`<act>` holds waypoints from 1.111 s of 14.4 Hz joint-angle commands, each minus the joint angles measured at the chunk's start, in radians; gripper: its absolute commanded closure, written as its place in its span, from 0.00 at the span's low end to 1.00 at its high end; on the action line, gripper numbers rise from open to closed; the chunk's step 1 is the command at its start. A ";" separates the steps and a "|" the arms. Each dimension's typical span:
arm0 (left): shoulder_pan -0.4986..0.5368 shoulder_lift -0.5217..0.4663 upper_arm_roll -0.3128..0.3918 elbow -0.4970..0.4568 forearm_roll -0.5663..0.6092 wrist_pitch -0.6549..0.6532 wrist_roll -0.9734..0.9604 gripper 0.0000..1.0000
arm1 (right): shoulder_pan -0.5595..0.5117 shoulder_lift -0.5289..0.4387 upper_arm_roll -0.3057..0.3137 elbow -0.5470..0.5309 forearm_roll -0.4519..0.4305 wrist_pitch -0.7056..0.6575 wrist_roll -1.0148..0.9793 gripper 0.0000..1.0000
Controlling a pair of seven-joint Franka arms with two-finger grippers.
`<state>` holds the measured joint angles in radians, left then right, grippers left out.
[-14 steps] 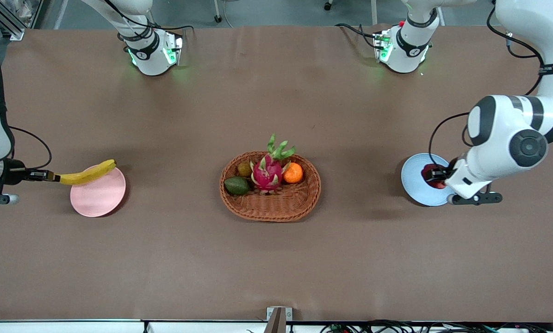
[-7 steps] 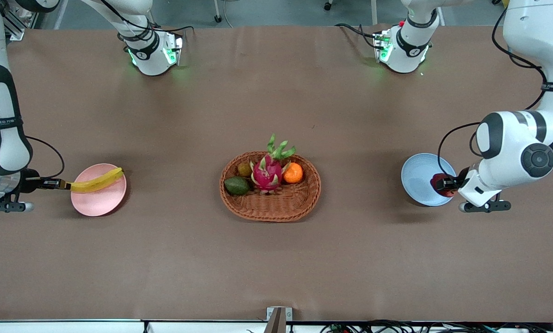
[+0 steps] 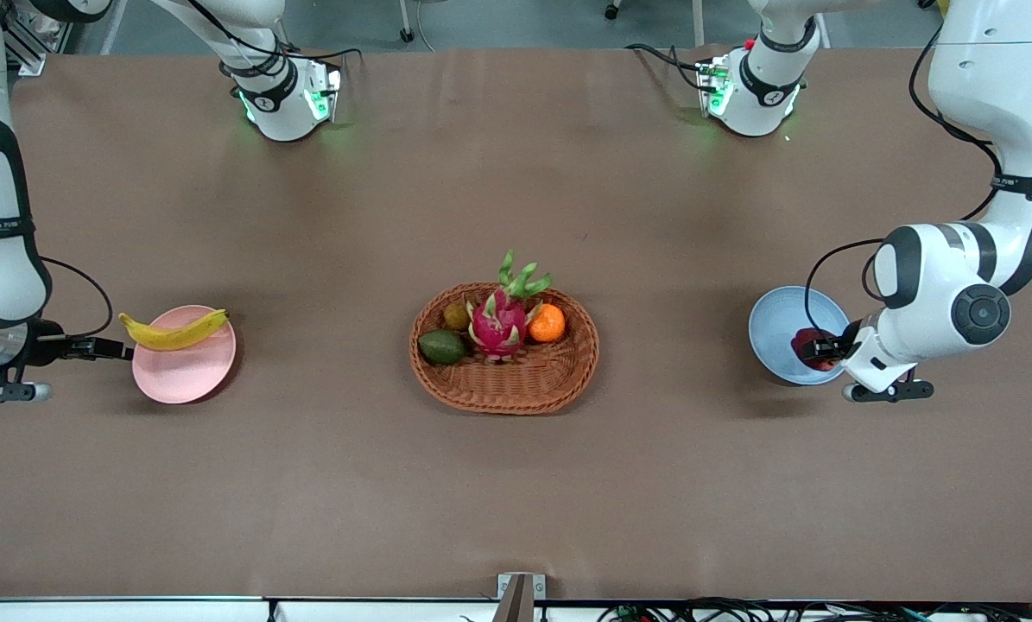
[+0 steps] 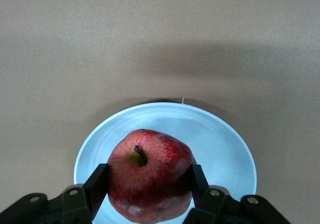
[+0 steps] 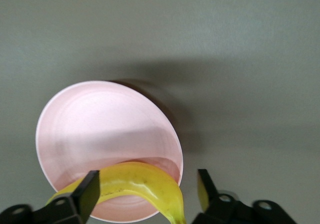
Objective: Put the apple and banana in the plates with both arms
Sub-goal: 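Lower the banana onto the pink plate while the left gripper lowers the apple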
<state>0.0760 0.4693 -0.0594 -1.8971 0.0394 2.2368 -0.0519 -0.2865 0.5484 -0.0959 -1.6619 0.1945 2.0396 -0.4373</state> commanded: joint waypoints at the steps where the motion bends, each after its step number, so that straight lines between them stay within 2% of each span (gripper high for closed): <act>1: 0.004 0.002 -0.008 0.001 -0.015 0.006 -0.002 0.58 | 0.010 -0.022 0.004 0.082 0.017 -0.097 0.006 0.00; 5: 0.005 0.012 -0.017 0.001 -0.015 0.006 -0.005 0.57 | 0.062 -0.038 -0.004 0.227 0.002 -0.261 0.029 0.00; 7: 0.005 0.015 -0.019 0.000 -0.029 0.004 -0.008 0.55 | 0.104 -0.097 -0.001 0.241 -0.047 -0.332 0.180 0.00; 9: 0.004 0.015 -0.019 0.001 -0.029 0.000 -0.011 0.44 | 0.162 -0.165 0.002 0.241 -0.102 -0.410 0.273 0.00; 10: 0.005 0.011 -0.019 0.001 -0.029 -0.003 -0.013 0.20 | 0.190 -0.192 -0.001 0.241 -0.113 -0.436 0.287 0.00; 11: 0.007 0.005 -0.019 0.003 -0.029 -0.006 -0.010 0.00 | 0.219 -0.220 -0.002 0.241 -0.142 -0.459 0.311 0.00; 13: 0.008 -0.027 -0.019 0.003 -0.029 -0.020 -0.002 0.00 | 0.237 -0.275 0.005 0.241 -0.170 -0.510 0.383 0.00; 16: 0.013 -0.121 -0.019 0.009 -0.029 -0.089 -0.002 0.00 | 0.305 -0.295 0.005 0.246 -0.178 -0.546 0.457 0.00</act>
<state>0.0791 0.4395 -0.0734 -1.8772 0.0256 2.2085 -0.0607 -0.0179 0.2763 -0.0881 -1.3904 0.0408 1.4949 -0.0292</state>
